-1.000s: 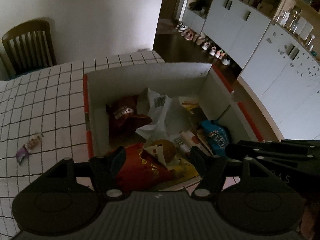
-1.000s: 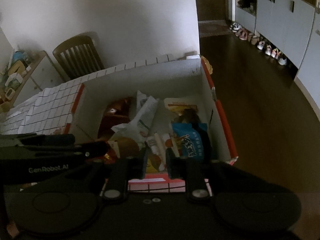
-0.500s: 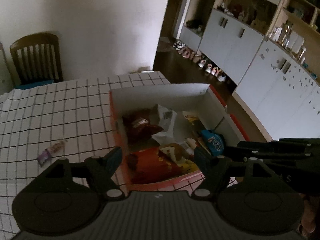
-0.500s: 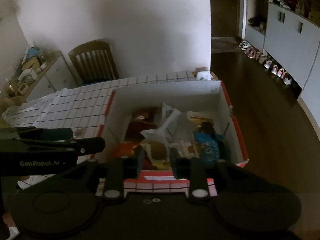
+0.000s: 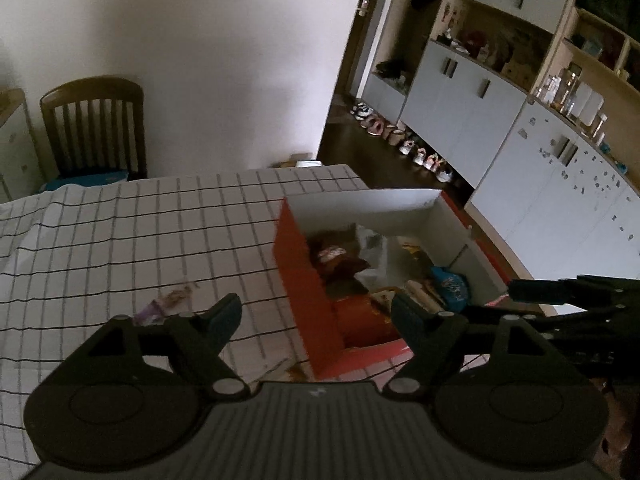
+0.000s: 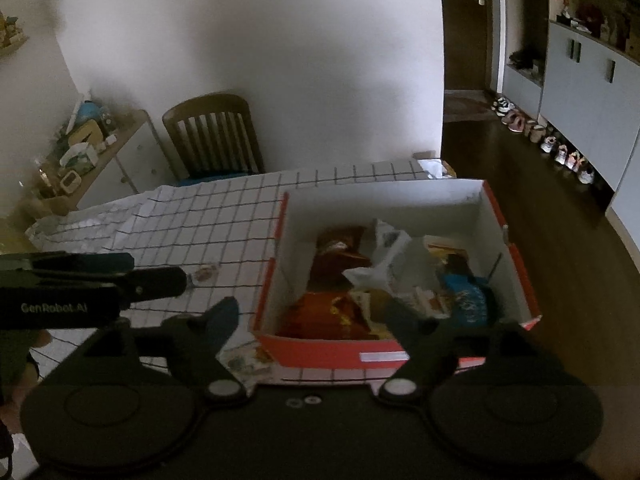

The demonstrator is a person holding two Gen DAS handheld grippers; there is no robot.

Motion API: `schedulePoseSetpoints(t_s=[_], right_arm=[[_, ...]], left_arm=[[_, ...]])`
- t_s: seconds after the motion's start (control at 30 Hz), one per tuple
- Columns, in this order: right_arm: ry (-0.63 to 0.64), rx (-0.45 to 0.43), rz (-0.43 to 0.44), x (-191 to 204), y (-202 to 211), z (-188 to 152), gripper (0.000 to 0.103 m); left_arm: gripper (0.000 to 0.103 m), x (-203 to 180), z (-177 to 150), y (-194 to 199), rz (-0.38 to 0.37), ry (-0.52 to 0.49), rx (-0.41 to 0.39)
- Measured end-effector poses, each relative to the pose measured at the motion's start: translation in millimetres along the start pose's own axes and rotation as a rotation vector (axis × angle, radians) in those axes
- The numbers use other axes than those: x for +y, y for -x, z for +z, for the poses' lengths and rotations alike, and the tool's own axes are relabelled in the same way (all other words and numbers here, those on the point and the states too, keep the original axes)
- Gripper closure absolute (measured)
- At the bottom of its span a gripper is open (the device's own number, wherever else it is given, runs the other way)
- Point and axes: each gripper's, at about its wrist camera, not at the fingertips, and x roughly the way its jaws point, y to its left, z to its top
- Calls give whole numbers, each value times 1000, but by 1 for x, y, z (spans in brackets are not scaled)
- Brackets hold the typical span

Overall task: Organize snacks
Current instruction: 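Move both grippers back toward the purple candy bar and small packet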

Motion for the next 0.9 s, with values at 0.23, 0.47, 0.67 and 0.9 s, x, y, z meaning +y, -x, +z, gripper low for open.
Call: schedulePoseSetpoints(t_s=[0.23,0.47,0.67,0.9], right_arm=[[8,-12,46,29,-10,1,3],[44,0,65,61,-31,8,1],[101,17,66,89,-53,18,1],[76,65,37,102,-96,40,1]], left_arm=[[21,47,3,8,35,39,-9],[1,97,11,6,66,102,-33],[0,142,14,-9,79,165,-46],[0,174,-5,-44,120,137,-20]])
